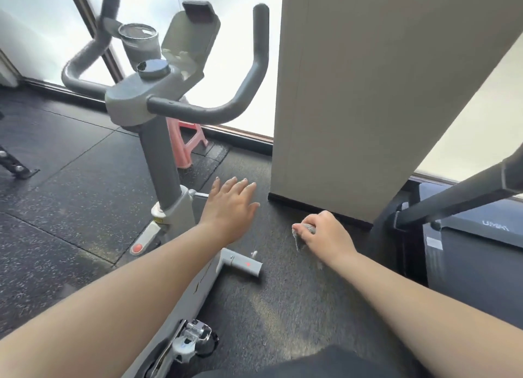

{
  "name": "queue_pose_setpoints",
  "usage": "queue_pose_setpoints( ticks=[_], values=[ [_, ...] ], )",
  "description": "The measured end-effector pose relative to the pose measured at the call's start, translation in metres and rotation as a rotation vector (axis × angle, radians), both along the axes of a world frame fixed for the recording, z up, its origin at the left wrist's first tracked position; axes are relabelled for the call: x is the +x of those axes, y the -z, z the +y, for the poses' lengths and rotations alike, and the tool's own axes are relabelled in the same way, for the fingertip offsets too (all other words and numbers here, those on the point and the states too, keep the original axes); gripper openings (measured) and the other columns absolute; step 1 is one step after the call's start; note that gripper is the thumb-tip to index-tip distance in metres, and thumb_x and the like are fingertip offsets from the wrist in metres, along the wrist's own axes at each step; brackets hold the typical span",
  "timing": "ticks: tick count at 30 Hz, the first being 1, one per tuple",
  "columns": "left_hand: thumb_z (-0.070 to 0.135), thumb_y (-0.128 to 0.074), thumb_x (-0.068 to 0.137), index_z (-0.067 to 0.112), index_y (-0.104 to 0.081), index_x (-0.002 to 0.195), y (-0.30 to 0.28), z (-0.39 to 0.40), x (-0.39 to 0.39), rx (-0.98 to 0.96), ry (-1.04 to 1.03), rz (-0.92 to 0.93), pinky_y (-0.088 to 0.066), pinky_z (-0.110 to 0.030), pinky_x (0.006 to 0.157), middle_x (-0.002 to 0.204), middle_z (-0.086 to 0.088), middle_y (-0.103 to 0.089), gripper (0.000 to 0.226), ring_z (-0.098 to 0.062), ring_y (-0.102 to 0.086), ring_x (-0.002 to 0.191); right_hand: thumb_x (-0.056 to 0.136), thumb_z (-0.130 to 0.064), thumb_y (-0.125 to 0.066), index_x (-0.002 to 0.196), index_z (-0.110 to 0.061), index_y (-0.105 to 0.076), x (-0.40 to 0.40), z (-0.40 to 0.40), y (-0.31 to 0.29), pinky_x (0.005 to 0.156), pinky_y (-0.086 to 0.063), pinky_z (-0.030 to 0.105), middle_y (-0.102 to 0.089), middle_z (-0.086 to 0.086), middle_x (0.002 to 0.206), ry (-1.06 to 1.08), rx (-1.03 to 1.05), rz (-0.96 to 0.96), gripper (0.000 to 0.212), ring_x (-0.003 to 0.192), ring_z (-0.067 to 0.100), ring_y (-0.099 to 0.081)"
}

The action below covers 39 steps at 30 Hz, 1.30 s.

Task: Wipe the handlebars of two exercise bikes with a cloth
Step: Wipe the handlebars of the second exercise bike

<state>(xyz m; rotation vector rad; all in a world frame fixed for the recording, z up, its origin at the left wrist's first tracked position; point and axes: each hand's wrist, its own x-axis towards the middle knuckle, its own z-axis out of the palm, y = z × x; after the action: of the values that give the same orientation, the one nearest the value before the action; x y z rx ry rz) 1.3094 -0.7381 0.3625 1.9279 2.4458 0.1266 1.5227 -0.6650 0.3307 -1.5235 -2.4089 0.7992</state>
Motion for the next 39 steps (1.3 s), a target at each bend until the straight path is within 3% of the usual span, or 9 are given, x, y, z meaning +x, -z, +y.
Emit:
queue_pose_setpoints(
  ticks=[6,11,14,17,20,25,31,34,39],
  values=[
    [0.043,-0.032,0.1,0.027,-0.027,0.149,-0.027,0.022,0.007,0.13,-0.115,-0.064,-0.003,-0.043,0.119,0.156,0.006,-0.03,0.052,-0.019,-0.018,0.147,0.09,-0.046,-0.056,0.094,-0.022,-0.069,-0.022,0.05,-0.027,0.078,-0.045,0.031,-0.053,0.002,0.099,-0.093,0.012,0.164,0.027,0.089,0.017,-0.056],
    [0.04,-0.039,0.09,0.015,-0.056,0.131,-0.069,0.022,-0.003,0.403,-0.072,-0.078,-0.041,-0.047,0.104,0.132,-0.005,-0.059,0.051,-0.029,-0.053,0.121,0.089,-0.041,-0.06,0.085,-0.029,-0.067,-0.055,0.07,-0.065,0.079,-0.037,0.024,-0.058,0.0,0.097,-0.113,-0.011,0.456,0.015,0.09,0.013,-0.056],
    [0.033,-0.048,0.089,0.019,-0.057,0.129,-0.1,0.026,-0.013,0.537,-0.11,-0.117,-0.039,-0.044,0.101,0.129,0.0,-0.059,0.043,-0.025,-0.049,0.121,0.088,-0.042,-0.062,0.081,-0.031,-0.067,-0.08,0.084,-0.09,0.08,-0.042,0.024,-0.063,0.0,0.098,-0.085,-0.058,0.598,0.014,0.088,0.01,-0.059],
    [0.029,-0.051,0.087,0.022,-0.056,0.13,-0.125,0.034,-0.03,0.611,-0.136,-0.147,-0.035,-0.042,0.103,0.13,0.004,-0.056,0.044,-0.022,-0.044,0.122,0.085,-0.05,-0.062,0.079,-0.028,-0.069,-0.102,0.099,-0.111,0.077,-0.055,0.037,-0.072,0.001,0.081,-0.043,-0.118,0.754,0.024,0.074,0.017,-0.065],
    [0.029,-0.054,0.089,0.024,-0.055,0.132,-0.145,0.049,-0.057,0.593,-0.152,-0.161,-0.029,-0.04,0.107,0.134,0.004,-0.053,0.043,-0.021,-0.041,0.126,0.091,-0.039,-0.059,0.077,-0.025,-0.068,-0.122,0.113,-0.131,0.068,-0.054,0.031,-0.071,-0.006,0.062,-0.018,-0.099,0.847,0.022,0.061,0.013,-0.064],
    [0.027,-0.059,0.091,0.031,-0.052,0.133,-0.167,0.083,-0.1,0.524,-0.129,-0.241,-0.025,-0.03,0.108,0.135,0.008,-0.052,0.043,-0.014,-0.038,0.128,0.089,-0.048,-0.059,0.086,-0.023,-0.069,-0.151,0.144,-0.151,0.08,-0.057,0.042,-0.074,0.0,0.077,0.083,-0.077,0.899,0.027,0.075,0.018,-0.07],
    [0.03,-0.059,0.091,0.036,-0.054,0.129,-0.187,0.138,-0.128,0.422,-0.057,-0.481,-0.034,-0.01,0.082,0.118,0.021,-0.06,0.039,0.003,-0.051,0.104,0.082,-0.057,-0.061,0.086,-0.031,-0.069,-0.162,0.173,-0.167,0.083,-0.057,0.046,-0.074,0.0,0.083,0.193,-0.022,0.993,0.027,0.079,0.019,-0.07],
    [0.03,-0.061,0.09,0.037,-0.056,0.128,-0.193,0.161,-0.133,0.399,-0.031,-0.576,-0.043,-0.017,0.09,0.114,0.023,-0.063,0.039,0.004,-0.057,0.102,0.085,-0.048,-0.063,0.087,-0.028,-0.069,-0.162,0.183,-0.175,0.073,-0.057,0.04,-0.073,0.003,0.08,0.199,-0.029,1.027,0.021,0.066,0.016,-0.066],
    [0.026,-0.063,0.09,0.038,-0.058,0.124,-0.204,0.189,-0.145,0.361,0.002,-0.771,-0.051,-0.03,0.093,0.111,0.02,-0.067,0.036,0.004,-0.063,0.098,0.085,-0.036,-0.068,0.096,-0.03,-0.069,-0.168,0.208,-0.186,0.072,-0.057,0.038,-0.073,0.003,0.089,0.188,-0.052,1.115,0.013,0.072,0.016,-0.068]
  ],
)
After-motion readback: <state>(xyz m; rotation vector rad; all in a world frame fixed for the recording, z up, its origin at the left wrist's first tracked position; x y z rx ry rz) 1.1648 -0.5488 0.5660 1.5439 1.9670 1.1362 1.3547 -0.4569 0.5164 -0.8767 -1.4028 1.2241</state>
